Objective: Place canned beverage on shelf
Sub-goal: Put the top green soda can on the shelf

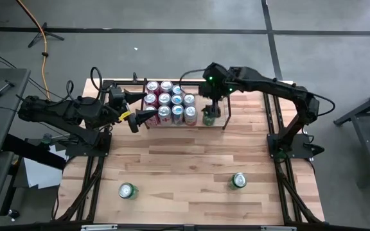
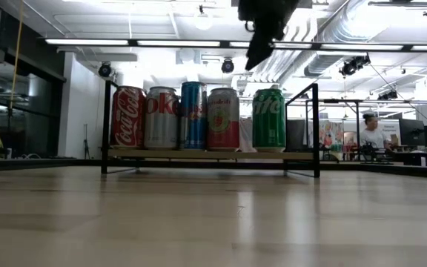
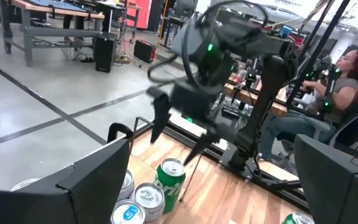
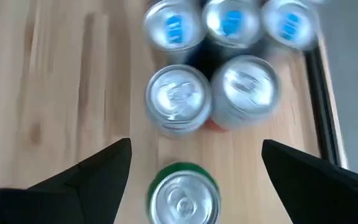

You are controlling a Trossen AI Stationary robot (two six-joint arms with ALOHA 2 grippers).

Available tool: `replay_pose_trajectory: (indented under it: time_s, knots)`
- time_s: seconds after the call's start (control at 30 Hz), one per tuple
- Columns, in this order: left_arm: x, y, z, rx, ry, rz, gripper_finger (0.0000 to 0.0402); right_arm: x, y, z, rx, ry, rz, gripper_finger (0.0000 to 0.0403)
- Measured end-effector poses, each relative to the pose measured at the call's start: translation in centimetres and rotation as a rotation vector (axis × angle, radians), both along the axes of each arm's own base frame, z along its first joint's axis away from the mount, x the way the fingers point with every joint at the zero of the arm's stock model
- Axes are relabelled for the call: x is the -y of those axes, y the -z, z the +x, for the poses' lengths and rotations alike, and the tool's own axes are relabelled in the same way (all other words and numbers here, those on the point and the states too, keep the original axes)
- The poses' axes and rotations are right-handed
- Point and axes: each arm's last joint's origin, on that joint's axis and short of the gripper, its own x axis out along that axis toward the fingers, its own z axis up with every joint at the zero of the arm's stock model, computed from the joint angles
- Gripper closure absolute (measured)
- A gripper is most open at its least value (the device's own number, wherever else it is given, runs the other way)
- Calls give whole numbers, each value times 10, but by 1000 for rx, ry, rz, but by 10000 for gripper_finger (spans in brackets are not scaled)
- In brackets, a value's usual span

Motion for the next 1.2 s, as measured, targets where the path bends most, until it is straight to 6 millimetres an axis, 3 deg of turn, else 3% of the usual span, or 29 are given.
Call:
replay_pose_trajectory:
  time_s: [0.2,0.33,0.87,1.2]
  knots:
    - [0,0,0,14,-3,-27,37,-3,-33,-10,20,418,244,57]
    - [0,0,0,14,-3,-28,37,-5,-40,-14,20,545,322,57]
    - [0,0,0,14,-3,-29,37,-20,-1,-13,-152,691,377,57]
    - [0,0,0,14,-3,-29,37,-19,0,-14,-135,829,275,57]
